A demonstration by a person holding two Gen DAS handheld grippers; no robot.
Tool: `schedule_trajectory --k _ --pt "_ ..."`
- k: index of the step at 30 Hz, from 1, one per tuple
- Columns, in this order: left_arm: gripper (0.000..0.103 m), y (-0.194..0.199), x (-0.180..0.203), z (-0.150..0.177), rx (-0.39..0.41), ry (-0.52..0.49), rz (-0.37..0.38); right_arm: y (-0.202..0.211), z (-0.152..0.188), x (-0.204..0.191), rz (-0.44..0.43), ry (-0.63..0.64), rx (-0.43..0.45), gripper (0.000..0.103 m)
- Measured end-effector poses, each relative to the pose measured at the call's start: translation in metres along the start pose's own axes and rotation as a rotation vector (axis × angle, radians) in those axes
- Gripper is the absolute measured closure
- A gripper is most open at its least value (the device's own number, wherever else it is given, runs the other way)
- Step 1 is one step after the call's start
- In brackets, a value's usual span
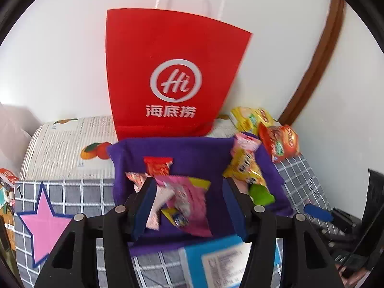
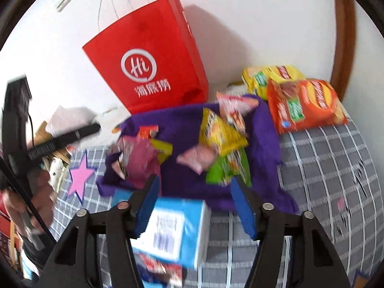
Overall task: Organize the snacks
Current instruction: 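Open the left gripper to drop the candy bar onto the cloth, then move the right gripper to the red-and-white strawberry candy bag and grasp it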
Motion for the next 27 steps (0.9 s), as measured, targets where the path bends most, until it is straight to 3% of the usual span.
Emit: schedule_trajectory --k 5,12,21,27 --pt "0.048 0.016 0.006 0.034 -0.028 -0.025 -0.007 0.007 0.048 -0.001 -0.020 -0.037 -0.004 0.058" --pt "0.048 0.048 -0.007 0.079 -0.045 -0.041 -0.023 -0.010 0.106 -0.019 -0.035 -0.078 -0.058 0.059" --pt "0.048 0.056 -0.029 0.124 -0.081 -0.038 -0.048 -0.030 0.130 -0.028 0.051 -0.076 -0.039 0.059" --pt "0.048 0.052 -0.034 0.142 -0.105 -0.050 -0.045 -0.040 0.136 -0.031 0.021 -0.098 -0.048 0.059"
Point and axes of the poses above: each gripper's, at about its wrist camera, not at the fingertips, and y roughly against the way its jaws point, x to its right, z to its underside, the point moved 1 cm from there along -y, roughly the way its jaws point, and after that the axes turned 3 degrees about -z, right-handed, at the moved point
